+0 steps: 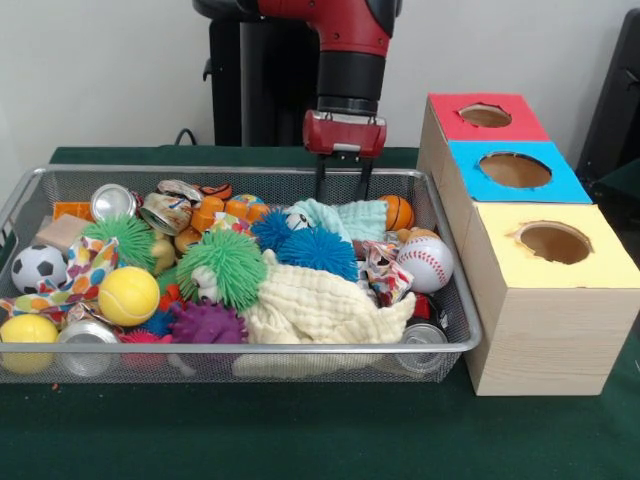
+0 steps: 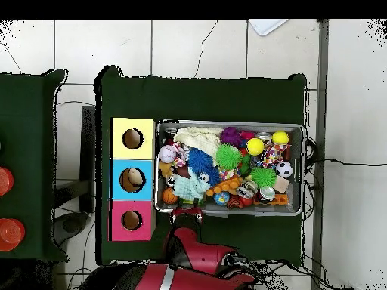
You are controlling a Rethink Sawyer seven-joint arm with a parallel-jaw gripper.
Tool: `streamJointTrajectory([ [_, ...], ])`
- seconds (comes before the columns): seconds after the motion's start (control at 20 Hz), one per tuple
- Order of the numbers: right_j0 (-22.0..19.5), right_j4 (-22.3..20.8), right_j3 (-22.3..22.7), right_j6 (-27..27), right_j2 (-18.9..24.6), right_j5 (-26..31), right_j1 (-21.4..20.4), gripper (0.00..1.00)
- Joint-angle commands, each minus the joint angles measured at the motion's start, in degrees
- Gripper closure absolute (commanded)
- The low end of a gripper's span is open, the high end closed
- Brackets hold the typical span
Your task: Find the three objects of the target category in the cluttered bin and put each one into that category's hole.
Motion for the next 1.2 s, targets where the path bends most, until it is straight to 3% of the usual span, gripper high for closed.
streamJointTrajectory([
  [0.05, -1.95, -0.57, -2.56, 12.42, 4.07, 2.61, 6.82, 0.00],
  [0.8, 0.73, 3.04, -1.03, 14.39, 6.98, 4.31, 2.78, 0.00],
  [1.2, 4.82, 5.32, -5.39, 12.37, 4.19, -2.45, 5.55, 0.00],
])
